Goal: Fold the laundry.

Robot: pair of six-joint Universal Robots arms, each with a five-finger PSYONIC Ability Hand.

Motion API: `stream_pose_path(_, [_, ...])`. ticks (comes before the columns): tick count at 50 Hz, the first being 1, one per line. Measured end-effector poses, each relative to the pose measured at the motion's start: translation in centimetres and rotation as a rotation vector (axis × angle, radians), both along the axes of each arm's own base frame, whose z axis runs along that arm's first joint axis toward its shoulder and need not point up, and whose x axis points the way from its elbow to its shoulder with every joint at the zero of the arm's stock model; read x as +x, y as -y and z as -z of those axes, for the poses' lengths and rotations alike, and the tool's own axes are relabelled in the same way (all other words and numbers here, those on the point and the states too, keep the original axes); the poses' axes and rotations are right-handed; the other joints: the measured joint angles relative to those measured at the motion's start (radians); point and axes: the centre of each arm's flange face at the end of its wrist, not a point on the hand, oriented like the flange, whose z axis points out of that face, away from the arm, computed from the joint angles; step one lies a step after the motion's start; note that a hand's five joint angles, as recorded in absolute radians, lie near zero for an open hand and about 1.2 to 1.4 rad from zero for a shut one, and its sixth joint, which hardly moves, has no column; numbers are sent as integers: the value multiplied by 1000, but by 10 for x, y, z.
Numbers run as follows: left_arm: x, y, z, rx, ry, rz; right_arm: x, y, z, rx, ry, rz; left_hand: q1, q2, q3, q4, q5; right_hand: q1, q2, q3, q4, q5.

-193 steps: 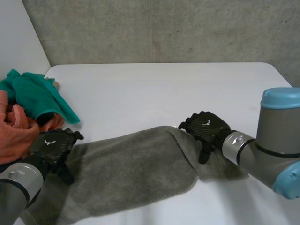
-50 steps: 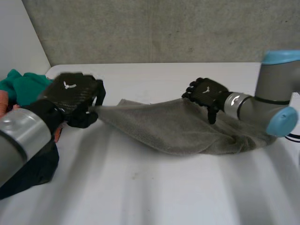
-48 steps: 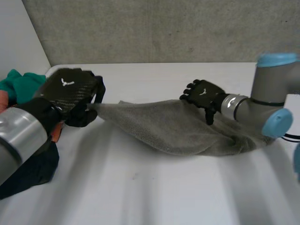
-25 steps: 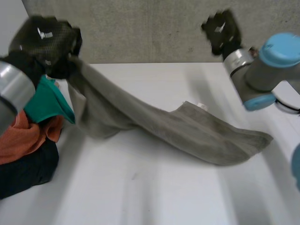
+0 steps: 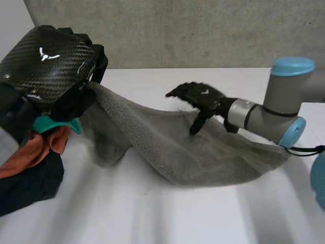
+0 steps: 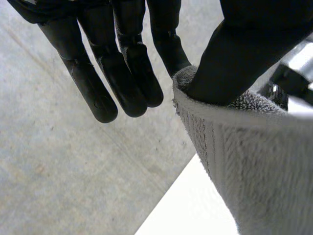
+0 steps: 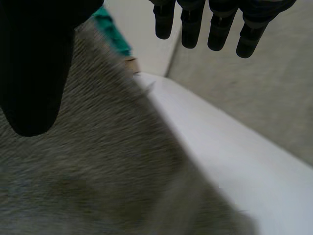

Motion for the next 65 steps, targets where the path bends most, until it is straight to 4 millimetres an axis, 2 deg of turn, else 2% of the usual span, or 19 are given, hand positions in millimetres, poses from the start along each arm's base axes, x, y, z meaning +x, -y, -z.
stream_pose_path(4, [5,-17,0,-14,-4,30,22,-20,22,18,-52,-75,0,0,0,0,0,8,12,14,12,10])
stream_pose_path(8, [7,-23,4,-9,-1,35,37,-30,38,-38,-112,-86,0,0,0,0,0,316,331,331,325,322])
stream_pose_path(9, [8,-23,6,-6,0,32,40,-30,41,-75,-131,-70,0,0,0,0,0,658,673,658,651,638])
stream_pose_path(11, [10,-21,8,-2,3,20,44,-22,39,-163,-159,-12,0,0,0,0,0,901,924,908,904,878])
stream_pose_path(14, [12,-11,10,0,5,-7,42,-2,23,-290,-161,117,-1,1,0,0,0,916,967,975,977,921])
stream_pose_path(17, [17,10,10,-11,4,-61,33,23,-12,-429,-107,293,0,1,0,0,0,916,967,989,984,921])
stream_pose_path(20, [21,37,4,-44,-7,-114,16,43,-70,-569,29,444,0,1,1,0,0,916,967,990,985,921])
stream_pose_path(25, [19,89,-30,-180,-65,-186,-16,42,-167,-773,262,537,0,2,1,0,0,916,967,990,986,921])
stream_pose_path(28, [10,113,-62,-287,-126,-219,-32,34,-207,-867,339,551,0,2,1,0,0,916,967,990,986,921])
stream_pose_path(33, [-1,131,-87,-324,-194,-275,-52,29,-229,-917,348,573,0,2,1,0,0,916,967,990,986,921])
stream_pose_path(38, [-5,132,-67,-205,-174,-293,-65,32,-205,-830,255,584,0,2,1,0,0,916,967,990,986,921])
stream_pose_path(41, [-5,125,-35,-93,-134,-277,-69,30,-168,-723,160,564,0,2,1,0,0,916,967,990,986,922])
stream_pose_path(45, [-6,113,29,48,-74,-238,-67,13,-99,-558,10,498,0,2,1,0,18,916,967,990,986,946])
stream_pose_path(47, [-6,109,50,81,-59,-226,-67,9,-87,-532,-14,485,0,2,1,0,19,916,967,990,986,949])
stream_pose_path(48, [-6,106,74,112,-43,-217,-65,-3,-54,-460,-76,453,0,3,1,0,19,916,967,990,986,951])
stream_pose_path(49, [-6,105,83,124,-36,-214,-65,-6,-44,-439,-94,445,0,3,1,0,19,916,967,990,986,951])
stream_pose_path(52, [-7,103,125,179,-4,-209,-67,-17,-6,-346,-159,423,0,3,1,0,19,712,723,751,748,732])
stream_pose_path(58, [-5,105,170,270,49,-226,-79,-17,32,-187,-206,461,0,3,1,0,19,420,438,428,423,396])
stream_pose_path(65, [0,112,180,321,69,-249,-105,-2,36,47,-165,602,0,3,1,0,19,361,361,361,359,320])
